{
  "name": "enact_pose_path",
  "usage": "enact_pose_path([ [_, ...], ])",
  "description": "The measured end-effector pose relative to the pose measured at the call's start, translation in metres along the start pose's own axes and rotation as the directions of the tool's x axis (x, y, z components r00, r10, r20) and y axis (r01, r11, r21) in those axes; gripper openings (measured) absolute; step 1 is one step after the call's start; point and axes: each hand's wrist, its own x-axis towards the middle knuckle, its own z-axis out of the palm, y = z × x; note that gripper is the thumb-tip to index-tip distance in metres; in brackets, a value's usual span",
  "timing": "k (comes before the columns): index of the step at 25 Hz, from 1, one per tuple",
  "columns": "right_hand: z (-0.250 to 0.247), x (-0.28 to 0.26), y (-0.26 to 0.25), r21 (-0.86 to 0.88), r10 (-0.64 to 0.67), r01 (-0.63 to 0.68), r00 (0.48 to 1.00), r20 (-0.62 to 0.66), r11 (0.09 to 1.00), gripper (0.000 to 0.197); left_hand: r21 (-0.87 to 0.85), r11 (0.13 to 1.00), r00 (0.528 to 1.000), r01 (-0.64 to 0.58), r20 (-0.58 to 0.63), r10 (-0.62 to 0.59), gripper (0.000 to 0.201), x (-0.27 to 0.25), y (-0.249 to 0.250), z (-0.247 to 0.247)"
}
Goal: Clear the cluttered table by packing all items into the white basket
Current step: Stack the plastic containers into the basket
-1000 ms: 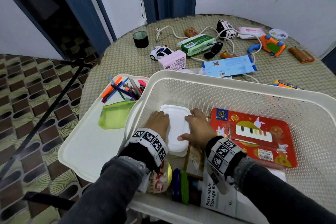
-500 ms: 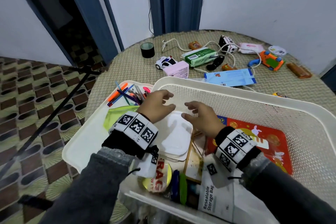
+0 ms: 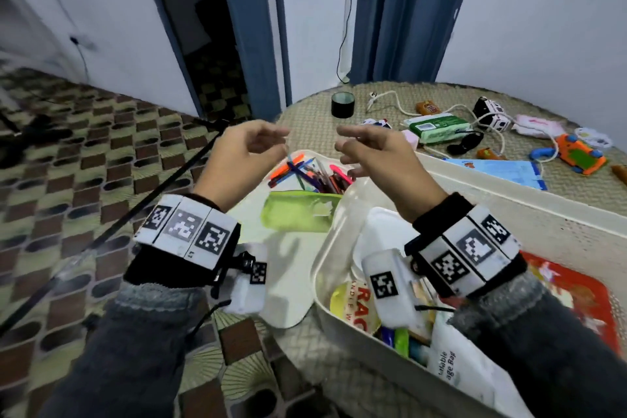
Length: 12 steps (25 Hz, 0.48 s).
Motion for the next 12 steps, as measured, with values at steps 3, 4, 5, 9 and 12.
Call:
enact_pose_path([
  [3, 0.051, -0.007, -0.008, 0.008, 0.013, -0.013, 0.998, 0.061, 1.0, 0.023, -0.021, 0.998, 0.997, 0.06, -0.038, -0.061, 0.021, -0.02, -0.033, -0.043],
  [4, 0.076, -0.01, -0.008, 0.0, 0.024, -0.024, 0.995, 0.094, 1.0, 0.022, -0.017, 0.997, 0.996, 0.079, -0.048, -0.08, 0.021, -0.03, -0.048, -0.062],
  [5, 0.1, -0.013, -0.007, -0.015, 0.035, -0.034, 0.992, 0.122, 0.999, 0.021, -0.014, 0.995, 0.993, 0.102, -0.051, -0.102, 0.02, -0.039, -0.061, -0.079],
  [9, 0.195, -0.029, 0.014, -0.028, 0.115, -0.111, 0.966, 0.23, 0.993, 0.017, 0.006, 0.971, 0.97, 0.237, -0.059, -0.236, 0.02, -0.081, -0.131, -0.147],
  [12, 0.244, -0.037, 0.05, -0.079, 0.219, -0.205, 0.939, 0.265, 0.976, 0.025, -0.023, 0.944, 0.942, 0.328, -0.063, -0.329, 0.019, -0.108, -0.182, -0.187],
])
